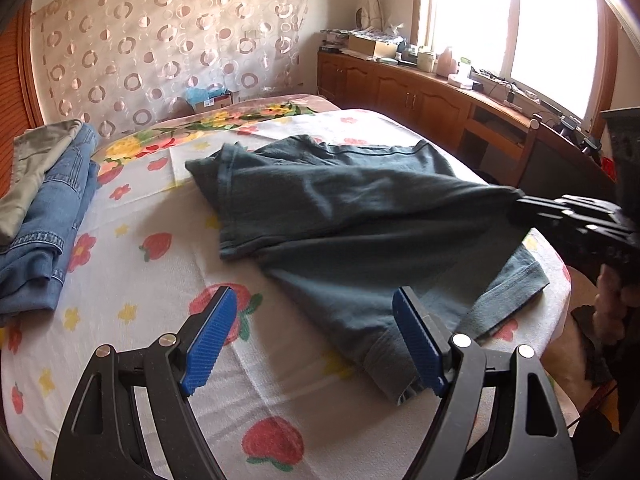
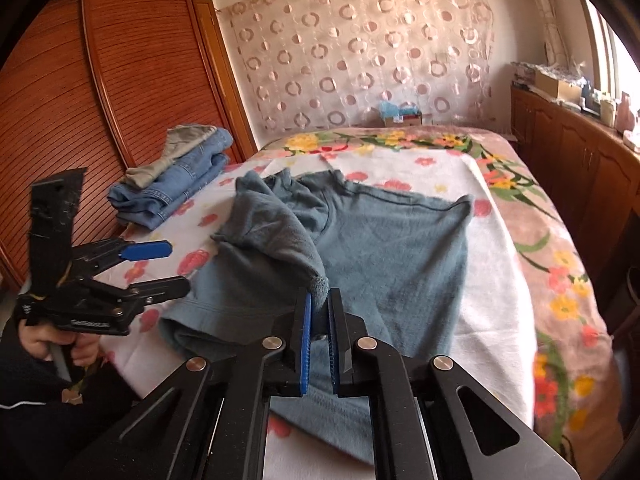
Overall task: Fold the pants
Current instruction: 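Grasp a shorts leg with the right gripper and fold it over the other leg, then open the right gripper to release the folded leg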
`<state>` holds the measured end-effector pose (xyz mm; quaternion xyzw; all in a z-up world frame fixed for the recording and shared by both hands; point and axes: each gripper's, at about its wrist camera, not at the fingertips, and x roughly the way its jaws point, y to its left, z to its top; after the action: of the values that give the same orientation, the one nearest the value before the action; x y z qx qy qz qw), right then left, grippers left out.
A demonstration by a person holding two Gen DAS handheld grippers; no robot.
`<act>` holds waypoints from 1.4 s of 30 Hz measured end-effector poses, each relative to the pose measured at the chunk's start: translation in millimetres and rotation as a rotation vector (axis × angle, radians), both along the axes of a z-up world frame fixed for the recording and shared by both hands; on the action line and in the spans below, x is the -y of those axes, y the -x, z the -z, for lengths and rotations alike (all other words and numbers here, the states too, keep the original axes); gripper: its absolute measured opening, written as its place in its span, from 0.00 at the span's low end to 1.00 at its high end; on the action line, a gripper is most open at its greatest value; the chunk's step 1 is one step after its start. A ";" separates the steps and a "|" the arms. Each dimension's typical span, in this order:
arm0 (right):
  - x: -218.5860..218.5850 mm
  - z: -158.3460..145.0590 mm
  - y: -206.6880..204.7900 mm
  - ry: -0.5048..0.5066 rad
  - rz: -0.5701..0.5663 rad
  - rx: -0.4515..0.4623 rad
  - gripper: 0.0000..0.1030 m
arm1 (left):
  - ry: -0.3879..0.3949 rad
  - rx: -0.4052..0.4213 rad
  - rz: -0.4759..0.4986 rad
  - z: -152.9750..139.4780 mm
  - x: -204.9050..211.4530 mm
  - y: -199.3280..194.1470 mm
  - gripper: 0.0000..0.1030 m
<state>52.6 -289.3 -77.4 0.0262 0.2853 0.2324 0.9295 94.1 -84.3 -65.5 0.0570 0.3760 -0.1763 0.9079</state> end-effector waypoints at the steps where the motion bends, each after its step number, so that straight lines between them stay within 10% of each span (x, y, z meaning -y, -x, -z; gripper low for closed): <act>1: 2.7 -1.3 5.2 0.003 0.003 0.004 0.07 | 0.000 0.000 0.002 0.1 -0.5 0.2 0.79; 42: 40.1 12.3 43.1 0.026 0.090 -0.106 0.15 | -0.022 -0.047 0.033 17.3 18.6 -3.1 0.79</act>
<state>9.6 -329.4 -89.7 0.0390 0.3356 0.1849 0.9229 97.2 -102.9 -82.7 0.0690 0.3979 -0.1887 0.8952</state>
